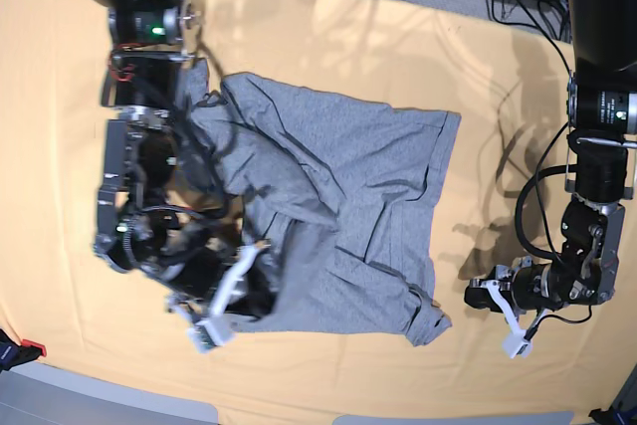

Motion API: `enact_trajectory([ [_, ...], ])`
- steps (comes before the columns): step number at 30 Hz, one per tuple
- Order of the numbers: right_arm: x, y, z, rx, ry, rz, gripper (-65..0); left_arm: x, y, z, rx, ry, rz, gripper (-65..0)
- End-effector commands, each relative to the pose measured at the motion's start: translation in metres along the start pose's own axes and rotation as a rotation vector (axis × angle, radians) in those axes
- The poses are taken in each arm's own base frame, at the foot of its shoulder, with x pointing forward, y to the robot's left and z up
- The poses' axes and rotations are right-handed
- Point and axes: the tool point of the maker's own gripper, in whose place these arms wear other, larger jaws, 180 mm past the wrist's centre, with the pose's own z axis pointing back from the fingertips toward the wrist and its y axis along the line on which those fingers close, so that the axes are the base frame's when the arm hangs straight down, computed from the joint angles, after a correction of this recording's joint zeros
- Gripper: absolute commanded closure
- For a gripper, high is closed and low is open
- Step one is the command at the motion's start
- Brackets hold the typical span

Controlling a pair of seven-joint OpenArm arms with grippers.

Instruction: Layout the t-shirt on the table in an organized manner, then fold the t-shirt properly

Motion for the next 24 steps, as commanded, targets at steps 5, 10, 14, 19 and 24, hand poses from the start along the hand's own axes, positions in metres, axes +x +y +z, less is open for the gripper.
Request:
enact_trajectory([
  [5, 0.041, 0.047, -0.026, 0.085, -0.082, 0.087, 0.0, 0.033, -0.003, 0.013, -0.014, -0.088, -0.012, 0.0],
  [10, 0.030, 0.102, -0.050, 0.175, 0.008, 0.255, 0.0, 0.033, -0.003, 0.013, -0.014, -0.088, -0.013, 0.0],
  [14, 0.012, 0.140, -0.063, 0.229, 0.101, 0.428, -24.7, 0.033, -0.003, 0.013, -0.013, -0.087, -0.013, 0.0],
  [19, -0.006, 0.135, -0.067, 0.142, 0.280, 0.535, -43.7, 0.033, -0.003, 0.013, -0.014, -0.087, -0.013, 0.0],
  [24, -0.008, 0.120, -0.050, 0.095, 0.386, 0.480, -43.2, 0.032, -0.004, 0.013, -0.020, -0.085, -0.021, 0.0],
])
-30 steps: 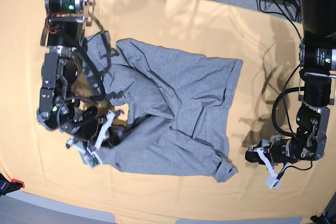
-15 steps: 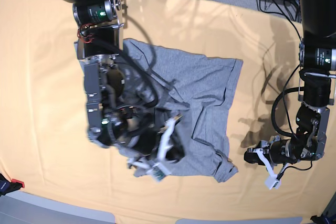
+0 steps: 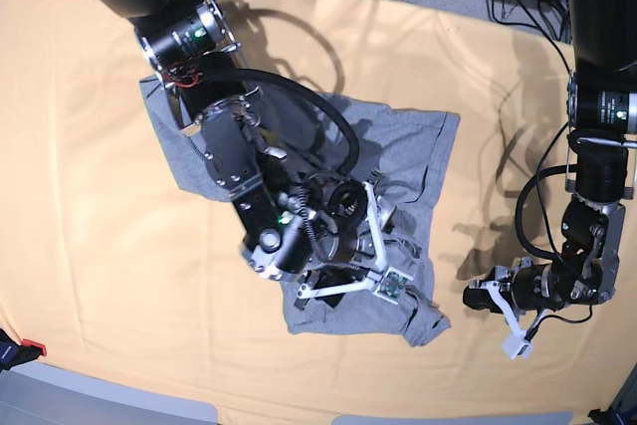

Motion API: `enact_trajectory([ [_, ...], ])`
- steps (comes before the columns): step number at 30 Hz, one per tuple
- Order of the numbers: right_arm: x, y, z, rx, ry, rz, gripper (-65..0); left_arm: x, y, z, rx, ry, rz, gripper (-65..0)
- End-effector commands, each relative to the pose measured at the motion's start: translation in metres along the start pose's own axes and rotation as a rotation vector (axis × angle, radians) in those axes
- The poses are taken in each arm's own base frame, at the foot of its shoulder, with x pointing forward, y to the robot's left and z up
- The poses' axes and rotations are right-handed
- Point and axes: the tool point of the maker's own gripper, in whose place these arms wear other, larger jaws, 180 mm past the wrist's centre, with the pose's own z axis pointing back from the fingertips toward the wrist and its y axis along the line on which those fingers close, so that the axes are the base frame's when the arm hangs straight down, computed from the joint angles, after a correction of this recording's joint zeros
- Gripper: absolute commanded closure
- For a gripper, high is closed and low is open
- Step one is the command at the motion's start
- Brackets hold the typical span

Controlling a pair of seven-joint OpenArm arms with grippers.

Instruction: Layout the t-shirt on the table in an organized manner, then fold the t-shirt properly

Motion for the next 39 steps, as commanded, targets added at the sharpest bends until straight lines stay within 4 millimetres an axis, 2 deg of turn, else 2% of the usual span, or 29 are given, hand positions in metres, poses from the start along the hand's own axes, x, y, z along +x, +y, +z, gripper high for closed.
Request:
enact_trajectory([
  [1, 0.011, -0.007, 0.007, -0.006, -0.035, 0.002, -43.2, 0.030, -0.001, 0.012, -0.005, -0.074, -0.024, 0.0],
  [4, -0.010, -0.007, 0.006, 0.014, -0.009, -0.021, -43.2, 0.027, -0.001, 0.012, -0.003, -0.067, -0.022, 0.0],
  [12, -0.089, -0.017, 0.008, -0.011, 0.118, -0.150, -43.2, 0.009, 0.002, 0.007, -0.001, -0.042, -0.008, 0.0],
  [15, -0.104, -0.021, 0.012, -0.013, 0.102, -0.210, -41.6, 0.001, 0.003, 0.005, -0.003, -0.029, -0.001, 0.0],
  [20, -0.105, -0.033, 0.017, -0.033, 0.014, -0.264, -25.4, 0.000, -0.001, 0.005, -0.022, -0.027, -0.022, 0.0],
  [24, -0.086, -0.037, 0.023, -0.005, -0.112, -0.343, -25.0, 0.000, -0.001, 0.005, -0.022, -0.027, -0.022, 0.0],
  [30, -0.069, -0.026, 0.022, 0.060, -0.191, -0.404, -24.9, 0.000, 0.000, 0.005, -0.021, -0.026, -0.022, 0.0],
  [34, -0.070, -0.021, 0.016, 0.040, -0.170, -0.399, -24.9, 0.000, 0.000, 0.005, -0.021, -0.026, -0.022, 0.0],
  [39, -0.079, -0.027, 0.009, -0.041, -0.127, -0.431, -25.0, 0.000, -0.001, 0.005, -0.024, -0.029, -0.019, 0.0],
])
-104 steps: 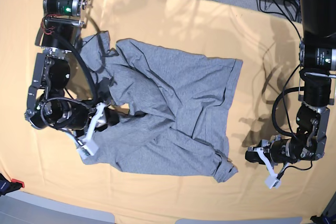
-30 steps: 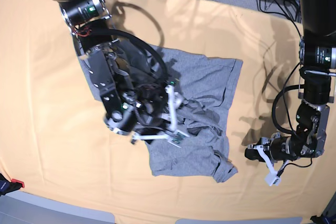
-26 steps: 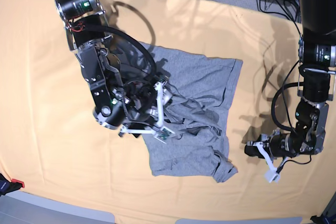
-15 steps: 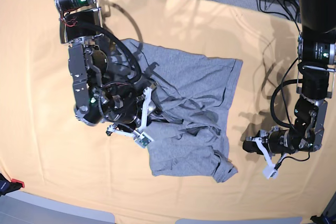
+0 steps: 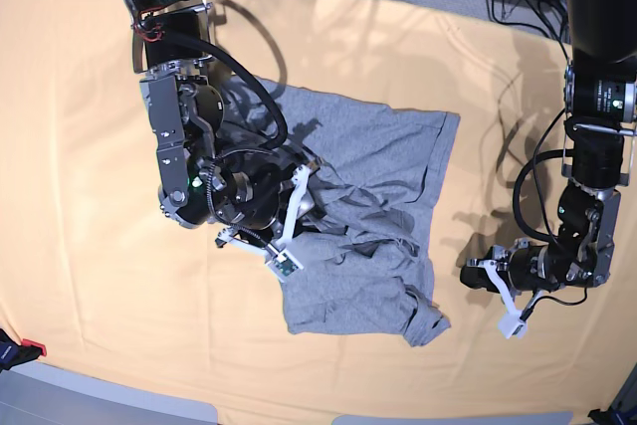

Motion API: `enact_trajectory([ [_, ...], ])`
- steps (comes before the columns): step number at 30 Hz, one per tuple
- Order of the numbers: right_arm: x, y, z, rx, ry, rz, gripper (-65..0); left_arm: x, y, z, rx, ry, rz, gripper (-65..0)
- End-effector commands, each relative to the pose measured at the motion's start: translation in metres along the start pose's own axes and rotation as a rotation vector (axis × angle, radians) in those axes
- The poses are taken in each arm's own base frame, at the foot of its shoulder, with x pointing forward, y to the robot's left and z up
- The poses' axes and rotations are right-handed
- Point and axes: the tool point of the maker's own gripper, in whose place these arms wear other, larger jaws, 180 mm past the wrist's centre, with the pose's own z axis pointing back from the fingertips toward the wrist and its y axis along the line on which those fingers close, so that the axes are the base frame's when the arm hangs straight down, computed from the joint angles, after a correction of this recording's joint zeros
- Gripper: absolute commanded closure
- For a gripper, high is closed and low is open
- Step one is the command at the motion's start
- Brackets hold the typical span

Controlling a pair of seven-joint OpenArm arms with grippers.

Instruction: Layout the t-shirt on the table in an organized manner, then fold the t-shirt properly

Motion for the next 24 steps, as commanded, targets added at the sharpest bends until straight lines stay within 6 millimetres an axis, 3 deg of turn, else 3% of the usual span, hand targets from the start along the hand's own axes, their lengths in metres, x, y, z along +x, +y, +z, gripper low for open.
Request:
enact_trajectory([
  [1, 0.020, -0.002, 0.004, -0.003, -0.070, 0.001, -24.9, 0.031, -0.001, 0.013, -0.005, -0.077, -0.024, 0.0],
  [7, 0.024, -0.003, 0.002, -0.018, -0.143, -0.052, -24.9, 0.030, 0.000, 0.014, -0.001, -0.074, -0.023, 0.0],
  [15, 0.008, 0.001, -0.015, 0.006, -0.105, -0.112, -24.9, 0.030, 0.000, 0.014, -0.001, -0.073, -0.023, 0.0],
  [20, 0.014, 0.005, -0.017, 0.014, -0.126, -0.117, -24.9, 0.030, 0.000, 0.014, -0.002, -0.073, -0.023, 0.0],
  [24, 0.013, -0.007, -0.016, -0.051, -0.125, -0.125, -24.9, 0.029, 0.000, 0.014, -0.002, -0.071, -0.023, 0.0],
])
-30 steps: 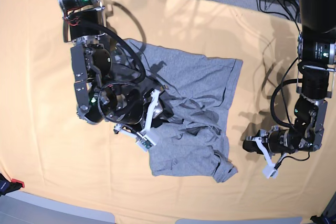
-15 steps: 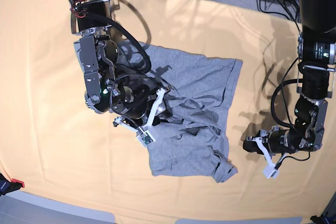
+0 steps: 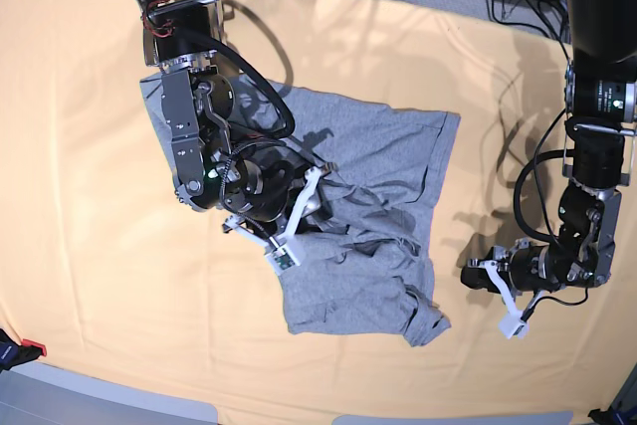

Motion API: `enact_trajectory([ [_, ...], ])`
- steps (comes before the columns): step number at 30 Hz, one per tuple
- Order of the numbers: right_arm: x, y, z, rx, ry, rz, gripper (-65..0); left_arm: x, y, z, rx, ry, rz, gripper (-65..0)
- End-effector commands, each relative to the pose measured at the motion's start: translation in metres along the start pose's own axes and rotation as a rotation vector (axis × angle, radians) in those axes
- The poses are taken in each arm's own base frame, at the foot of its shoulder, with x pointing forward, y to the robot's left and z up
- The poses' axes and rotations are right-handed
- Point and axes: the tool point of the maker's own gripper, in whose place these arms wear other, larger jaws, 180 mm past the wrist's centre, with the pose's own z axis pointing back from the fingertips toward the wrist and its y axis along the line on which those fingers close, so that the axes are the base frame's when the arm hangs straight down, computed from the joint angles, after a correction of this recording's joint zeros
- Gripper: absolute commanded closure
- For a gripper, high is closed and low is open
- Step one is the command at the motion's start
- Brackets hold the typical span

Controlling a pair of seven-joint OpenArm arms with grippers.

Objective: Layout the t-shirt on the table in an organized manner, then fold the t-shirt properly
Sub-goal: 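Pull the shirt's side edge outward with the right gripper, spreading it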

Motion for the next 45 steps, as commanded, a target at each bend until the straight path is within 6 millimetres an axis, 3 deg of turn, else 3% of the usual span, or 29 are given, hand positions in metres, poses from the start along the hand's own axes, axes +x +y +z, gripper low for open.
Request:
enact_trajectory([
  [1, 0.023, -0.001, 0.003, 0.000, -0.064, 0.009, -24.9, 0.029, -0.001, 0.013, -0.002, -0.069, -0.025, 0.0],
  [7, 0.026, -0.001, 0.003, -0.004, -0.077, -0.001, -22.9, 0.029, -0.001, 0.013, -0.003, -0.069, -0.025, 0.0],
  [9, 0.027, 0.000, 0.003, 0.000, -0.083, 0.004, -16.0, 0.029, -0.001, 0.013, -0.003, -0.069, -0.025, 0.0],
  [12, 0.028, 0.008, 0.003, 0.043, -0.090, 0.059, 0.0, 0.029, -0.001, 0.013, -0.003, -0.068, -0.025, 0.0],
  [14, 0.030, 0.008, 0.003, 0.043, -0.086, 0.113, 0.0, 0.029, -0.001, 0.013, -0.003, -0.069, -0.025, 0.0],
  [20, 0.048, -0.018, 0.008, -0.071, -0.035, 0.214, 0.0, 0.029, -0.001, 0.013, -0.003, -0.069, -0.025, 0.0],
  [29, 0.085, -0.034, 0.033, -0.149, 0.001, 0.308, 0.0, 0.029, -0.001, 0.013, -0.003, -0.068, -0.025, 0.0],
  [39, 0.076, -0.088, 0.054, -0.322, 0.056, 0.330, 0.0, 0.029, -0.001, 0.012, -0.003, -0.068, -0.025, 0.0],
  [45, 0.073, -0.127, 0.075, -0.426, 0.038, 0.205, 0.0, 0.029, -0.001, 0.012, -0.003, -0.068, -0.025, 0.0],
])
